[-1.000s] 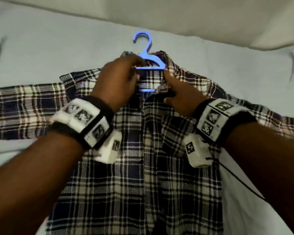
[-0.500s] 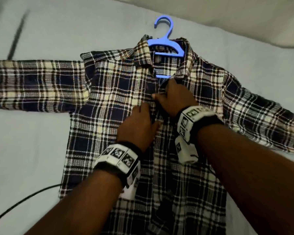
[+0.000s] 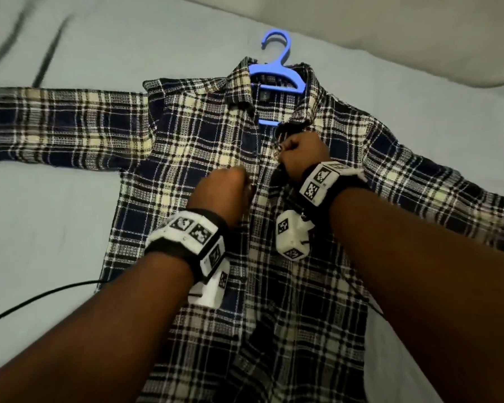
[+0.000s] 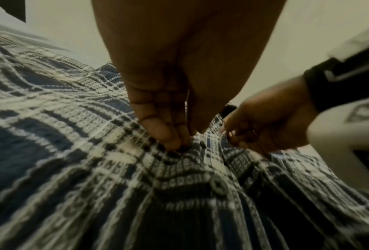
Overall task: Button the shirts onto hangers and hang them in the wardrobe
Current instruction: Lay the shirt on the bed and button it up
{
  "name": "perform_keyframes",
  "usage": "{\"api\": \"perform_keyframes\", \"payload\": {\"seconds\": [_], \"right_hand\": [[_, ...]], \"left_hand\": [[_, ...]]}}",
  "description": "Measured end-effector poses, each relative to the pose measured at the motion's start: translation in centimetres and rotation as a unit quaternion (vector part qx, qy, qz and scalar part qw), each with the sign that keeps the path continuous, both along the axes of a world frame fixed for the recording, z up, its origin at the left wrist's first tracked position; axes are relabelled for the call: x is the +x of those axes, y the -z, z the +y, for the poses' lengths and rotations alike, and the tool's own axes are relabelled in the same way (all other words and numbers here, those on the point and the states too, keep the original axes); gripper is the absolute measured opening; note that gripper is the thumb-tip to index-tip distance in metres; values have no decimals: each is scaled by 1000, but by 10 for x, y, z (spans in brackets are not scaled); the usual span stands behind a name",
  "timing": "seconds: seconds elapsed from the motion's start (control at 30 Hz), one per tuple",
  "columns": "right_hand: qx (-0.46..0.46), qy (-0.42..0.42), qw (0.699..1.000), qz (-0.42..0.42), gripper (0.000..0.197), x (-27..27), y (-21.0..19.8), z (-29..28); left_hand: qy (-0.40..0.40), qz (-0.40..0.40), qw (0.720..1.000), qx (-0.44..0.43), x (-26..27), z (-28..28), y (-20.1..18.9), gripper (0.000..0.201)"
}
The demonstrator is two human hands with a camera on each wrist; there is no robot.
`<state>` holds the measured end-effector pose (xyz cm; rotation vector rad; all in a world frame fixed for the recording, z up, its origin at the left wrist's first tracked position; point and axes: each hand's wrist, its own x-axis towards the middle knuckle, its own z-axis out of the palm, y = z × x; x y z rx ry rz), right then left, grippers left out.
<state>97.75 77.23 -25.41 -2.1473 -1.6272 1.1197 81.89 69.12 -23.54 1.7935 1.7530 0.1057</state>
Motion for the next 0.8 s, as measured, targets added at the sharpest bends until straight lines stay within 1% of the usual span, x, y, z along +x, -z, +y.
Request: {"api": "perform_keyframes", "payload": {"seconds": [0.07,0.13,0.17,0.23,0.3,0.33,0.43,0.5,0.57,0.63,0.7,0.77,0.8], "right_hand": [[1,6,1000,-4,20,1,5,2],[0,27,999,19,25,2,8,5],[8,40,999,33,26,3,11,6],[20,25,999,22,17,2,10,7],[34,-28,999,-26,30,-3,8,9],[37,-46,997,-54,30,-7,5,10],[53,-87,988,-120,15,-22,1,15],[46,-107,981,-156,7,-33,0,16],[41,-92,981,-167,7,-39,-1,19],[29,-57,985,-163,8,-40,-1,21],[28,-20,991,-131,9,-36,1,19],[45,10,995,-93,3,-32,3,13],[63,20,995,-76,3,-32,4,10]], "left_hand": [[-31,-21,999,24,2,14,2,20],[-41,-33,998,40,4,29,7,24],[-33,-39,998,39,5,36,11,28],[-2,-42,999,34,6,47,20,34],[16,-42,998,36,5,55,29,32],[17,-45,998,43,3,58,32,29],[-2,-76,995,63,-4,58,37,23],[-20,-110,992,59,-7,58,40,20],[-39,-139,989,42,-7,60,41,12],[-52,-148,987,33,-7,63,43,15],[-59,-152,986,41,-8,65,46,16],[-50,-140,987,66,-6,66,47,7],[-42,-126,988,75,-5,68,47,7]]}}
